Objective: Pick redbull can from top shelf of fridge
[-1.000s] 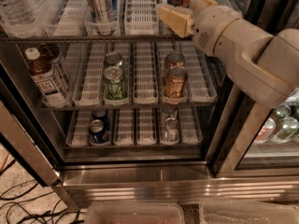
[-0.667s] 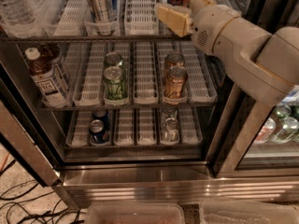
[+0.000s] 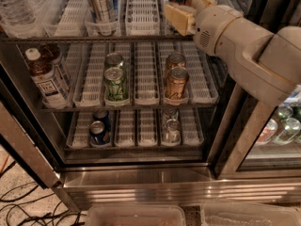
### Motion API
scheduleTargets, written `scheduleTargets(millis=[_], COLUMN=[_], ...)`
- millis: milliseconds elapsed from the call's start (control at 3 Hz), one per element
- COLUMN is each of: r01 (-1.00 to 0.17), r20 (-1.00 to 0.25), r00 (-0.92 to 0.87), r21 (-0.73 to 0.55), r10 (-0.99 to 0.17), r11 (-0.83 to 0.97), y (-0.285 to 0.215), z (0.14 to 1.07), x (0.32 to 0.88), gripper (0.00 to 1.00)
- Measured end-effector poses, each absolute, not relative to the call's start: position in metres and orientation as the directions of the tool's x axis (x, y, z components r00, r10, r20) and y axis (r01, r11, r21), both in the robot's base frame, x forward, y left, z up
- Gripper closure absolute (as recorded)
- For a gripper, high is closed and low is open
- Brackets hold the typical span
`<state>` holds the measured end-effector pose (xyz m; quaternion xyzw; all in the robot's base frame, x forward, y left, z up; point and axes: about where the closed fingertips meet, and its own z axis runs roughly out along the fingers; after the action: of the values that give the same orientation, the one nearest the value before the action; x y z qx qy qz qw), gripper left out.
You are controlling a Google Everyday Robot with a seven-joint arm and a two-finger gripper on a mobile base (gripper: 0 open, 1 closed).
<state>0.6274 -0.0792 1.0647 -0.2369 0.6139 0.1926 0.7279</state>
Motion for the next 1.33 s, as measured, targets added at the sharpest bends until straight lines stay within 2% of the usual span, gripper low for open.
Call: scheduleTargets(millis=[333, 1333], r01=[-0.571, -0.569], r20=[-0.985, -0.993], r00=[0.172, 0.111], r21=[-0.108, -0.089], r10=[-0.010, -0.031], r11=[0.813, 0.818], y=[-0.079, -0.075], z=[1.065, 1.069], x=[0.627, 0.596], gripper=[1.00, 1.00])
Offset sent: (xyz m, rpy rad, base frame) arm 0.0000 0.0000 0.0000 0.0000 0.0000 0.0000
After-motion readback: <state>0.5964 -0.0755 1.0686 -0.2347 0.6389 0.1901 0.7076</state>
